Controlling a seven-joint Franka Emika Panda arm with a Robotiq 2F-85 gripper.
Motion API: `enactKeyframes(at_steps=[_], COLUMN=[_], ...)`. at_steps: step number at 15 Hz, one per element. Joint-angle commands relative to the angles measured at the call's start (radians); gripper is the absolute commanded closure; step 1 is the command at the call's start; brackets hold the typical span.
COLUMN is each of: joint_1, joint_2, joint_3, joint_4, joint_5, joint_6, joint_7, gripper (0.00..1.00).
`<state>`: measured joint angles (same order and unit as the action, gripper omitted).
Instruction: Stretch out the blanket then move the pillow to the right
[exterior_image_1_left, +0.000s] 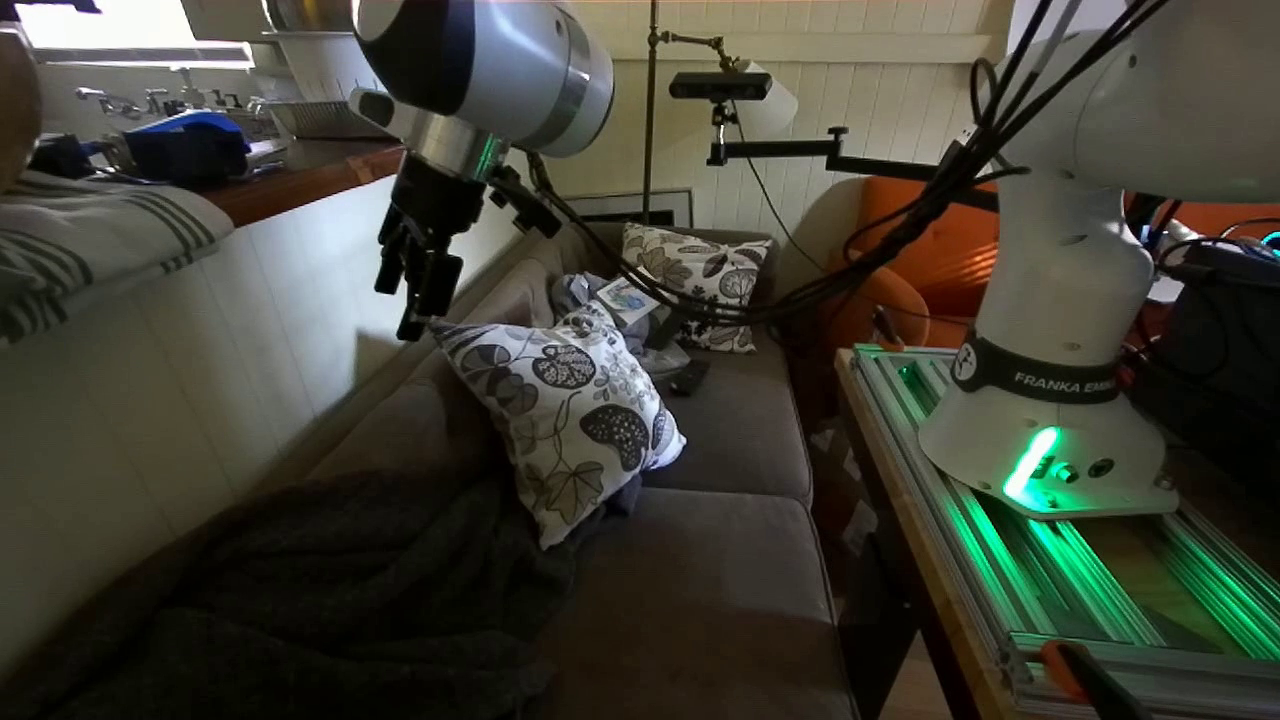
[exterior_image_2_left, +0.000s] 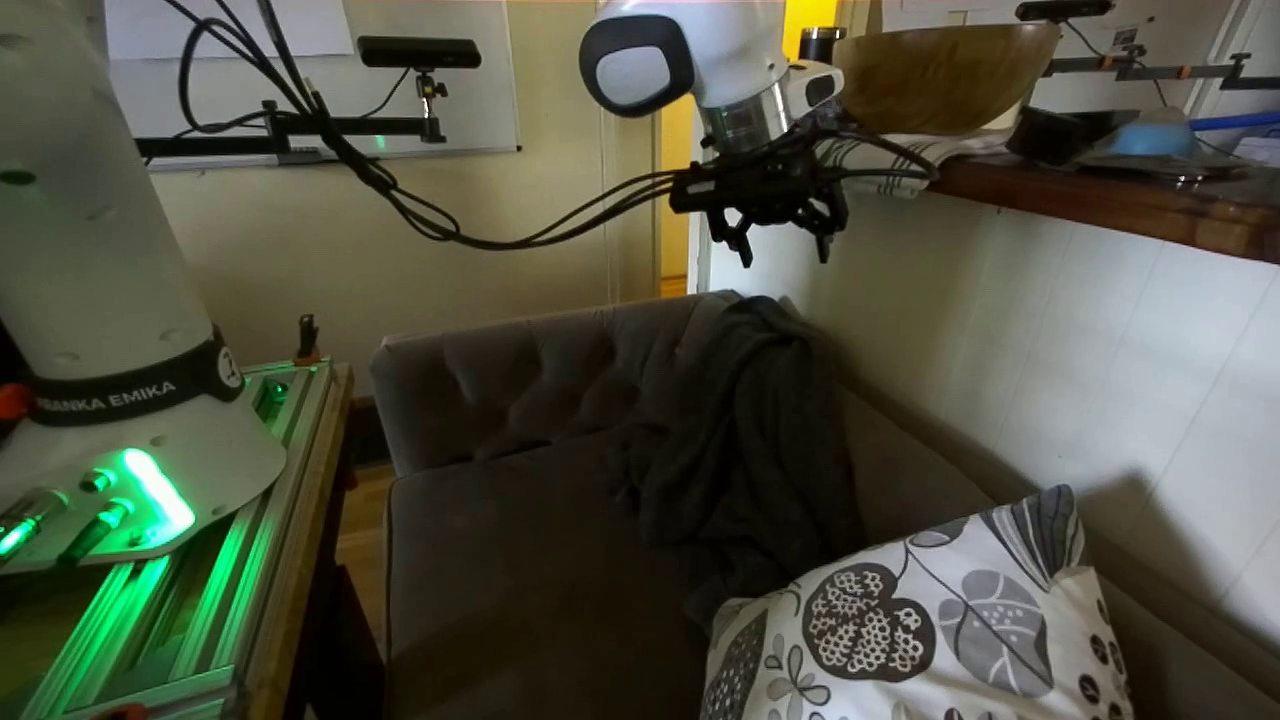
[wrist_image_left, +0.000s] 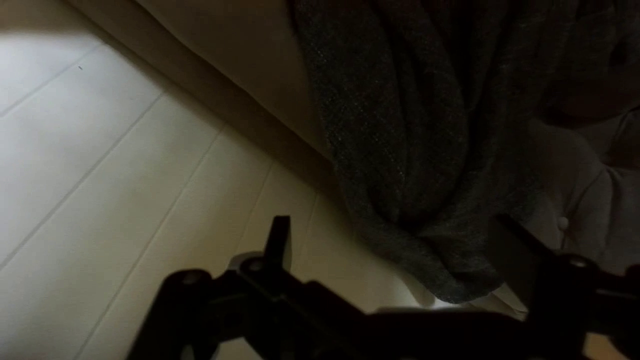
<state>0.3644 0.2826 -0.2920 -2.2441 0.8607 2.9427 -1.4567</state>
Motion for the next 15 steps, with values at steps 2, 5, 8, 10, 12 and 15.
enactKeyframes(at_steps=[2, 5, 8, 10, 12, 15], joint_1=[-0.104, -0.178, -0.228, -0.239, -0.359, -0.425], joint_2=[0.155, 0.253, 0.333, 0.382, 0.383, 0.428], joint_3=[0.000, -0.008, -0.006, -0.006, 0.113, 0.195], joint_4=[0.128, 0.201, 0.250, 0.282, 0.289, 0.335], joint_5=[0.039, 0.006, -0.038, -0.051, -0.191, -0.325], joint_6=[0.046, -0.007, -0.127, -0.187, -0.257, -0.307], joint_7=[-0.064, -0.042, -0.051, -0.044, 0.043, 0.160], gripper=[0.00, 0.00, 0.00, 0.00, 0.00, 0.00])
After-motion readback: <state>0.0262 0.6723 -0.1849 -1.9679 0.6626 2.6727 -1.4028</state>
